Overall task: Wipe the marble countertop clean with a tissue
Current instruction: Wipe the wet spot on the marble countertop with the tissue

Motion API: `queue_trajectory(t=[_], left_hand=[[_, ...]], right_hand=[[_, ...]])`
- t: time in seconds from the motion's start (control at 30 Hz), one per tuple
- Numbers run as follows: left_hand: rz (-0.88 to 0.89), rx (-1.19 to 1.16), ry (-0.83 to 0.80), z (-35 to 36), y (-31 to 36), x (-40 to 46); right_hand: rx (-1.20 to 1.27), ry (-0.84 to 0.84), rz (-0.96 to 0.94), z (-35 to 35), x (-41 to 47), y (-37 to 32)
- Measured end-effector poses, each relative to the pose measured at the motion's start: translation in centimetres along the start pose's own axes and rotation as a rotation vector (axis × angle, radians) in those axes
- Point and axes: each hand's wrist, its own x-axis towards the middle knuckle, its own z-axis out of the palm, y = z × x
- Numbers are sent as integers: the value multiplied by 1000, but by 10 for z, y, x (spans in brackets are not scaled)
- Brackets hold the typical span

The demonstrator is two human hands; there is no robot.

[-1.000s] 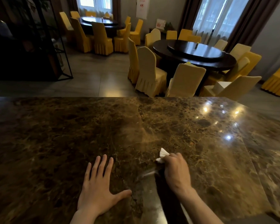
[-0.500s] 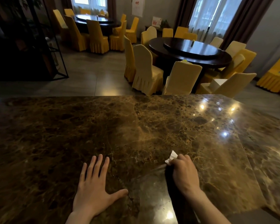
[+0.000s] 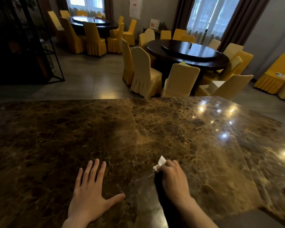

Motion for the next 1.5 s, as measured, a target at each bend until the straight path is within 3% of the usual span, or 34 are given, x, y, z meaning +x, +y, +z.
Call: queue_trajectory(t=[0.07, 0.17, 0.27, 0.33, 0.4, 0.5, 0.7, 0.93, 1.1, 1.23, 1.33, 1.37, 1.5], left_hand=[[3, -3, 0, -1, 0, -1], [3, -25, 10, -1, 1, 0], [3, -8, -5, 0, 0, 0], [-8, -12, -4, 0, 1, 1], [-9, -6, -5, 0, 1, 1], [-3, -14, -8, -1, 1, 0], [0, -6, 22, 1, 0, 0], [5, -24, 38, 1, 0, 0], [-2, 1, 21, 2, 0, 0], [-5, 10, 20, 2, 0, 1], [-1, -6, 28, 1, 0, 0], [-3, -2, 22, 1, 0, 0], [-12, 9, 8, 1, 0, 1]], right_hand=[[19, 28, 98, -10, 12, 13], [326, 176, 290, -30, 35, 30], [765, 107, 646, -39, 53, 49], [771, 119, 786, -39, 54, 60], [519, 197, 728, -38, 50, 64], [251, 185, 476, -32, 38, 55], [95, -4, 147, -19, 23, 47], [48, -68, -30, -34, 21, 62], [110, 19, 37, -24, 20, 54], [134, -13, -188, 8, -11, -7], [132, 7, -307, 12, -17, -4], [103, 33, -276, 8, -12, 11], [-11, 131, 140, -17, 10, 70]])
